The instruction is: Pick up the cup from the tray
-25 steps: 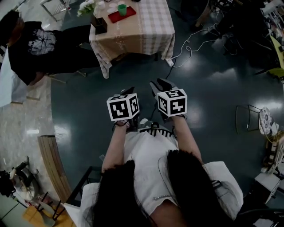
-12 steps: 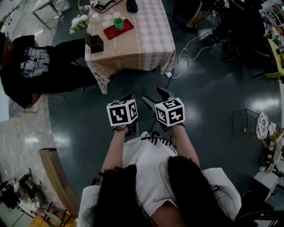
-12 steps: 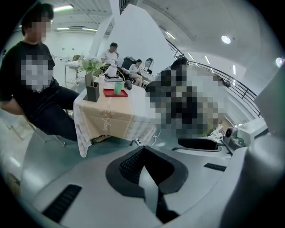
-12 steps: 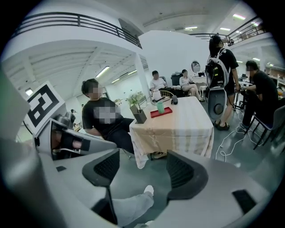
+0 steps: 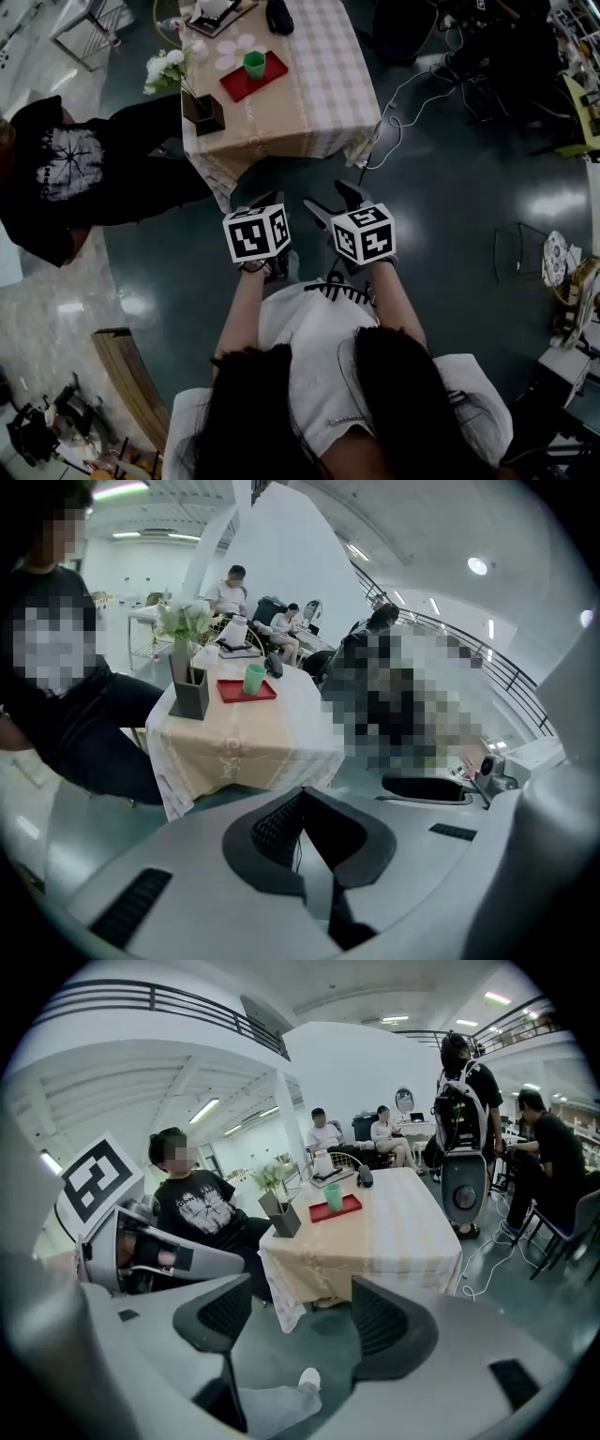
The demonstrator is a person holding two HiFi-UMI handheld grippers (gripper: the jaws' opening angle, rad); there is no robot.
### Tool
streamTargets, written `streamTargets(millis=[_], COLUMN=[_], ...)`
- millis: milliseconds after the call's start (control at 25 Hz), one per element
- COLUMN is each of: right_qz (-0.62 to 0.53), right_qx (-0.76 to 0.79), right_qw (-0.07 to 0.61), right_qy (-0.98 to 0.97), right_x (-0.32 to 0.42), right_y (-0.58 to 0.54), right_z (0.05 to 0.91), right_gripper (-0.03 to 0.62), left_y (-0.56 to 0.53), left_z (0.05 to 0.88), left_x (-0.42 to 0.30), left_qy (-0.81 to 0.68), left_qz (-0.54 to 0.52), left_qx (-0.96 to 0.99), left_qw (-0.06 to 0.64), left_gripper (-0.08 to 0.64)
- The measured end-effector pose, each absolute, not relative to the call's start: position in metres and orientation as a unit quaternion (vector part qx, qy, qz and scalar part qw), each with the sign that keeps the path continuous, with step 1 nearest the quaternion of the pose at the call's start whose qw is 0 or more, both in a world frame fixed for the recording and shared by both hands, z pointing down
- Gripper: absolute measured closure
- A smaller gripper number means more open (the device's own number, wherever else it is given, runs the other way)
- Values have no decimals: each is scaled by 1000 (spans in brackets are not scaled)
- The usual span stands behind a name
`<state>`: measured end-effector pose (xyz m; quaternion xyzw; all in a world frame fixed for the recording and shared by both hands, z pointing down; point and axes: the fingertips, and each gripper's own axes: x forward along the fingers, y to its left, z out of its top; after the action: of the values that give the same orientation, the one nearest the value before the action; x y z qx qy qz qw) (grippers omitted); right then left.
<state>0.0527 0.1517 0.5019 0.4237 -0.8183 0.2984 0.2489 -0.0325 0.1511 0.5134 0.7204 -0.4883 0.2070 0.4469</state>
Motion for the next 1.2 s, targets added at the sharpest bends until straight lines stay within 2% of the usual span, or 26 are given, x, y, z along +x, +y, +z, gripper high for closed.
streamTargets(millis=[600,1200], right_qz=[283,260], right_qx=[450,432], right_qw=[226,215], right_qy=[-816,-836], right_x=[9,-13], right_y=[78,-7], right_z=[492,482], right_gripper=[273,272], left_y=[89,26], left_z=[502,498], left_x=[-90,-104], left_qy=[-498,-516], left_qz=[195,187], left_qx=[726,721], left_qw=[433,423], left_gripper=[552,552])
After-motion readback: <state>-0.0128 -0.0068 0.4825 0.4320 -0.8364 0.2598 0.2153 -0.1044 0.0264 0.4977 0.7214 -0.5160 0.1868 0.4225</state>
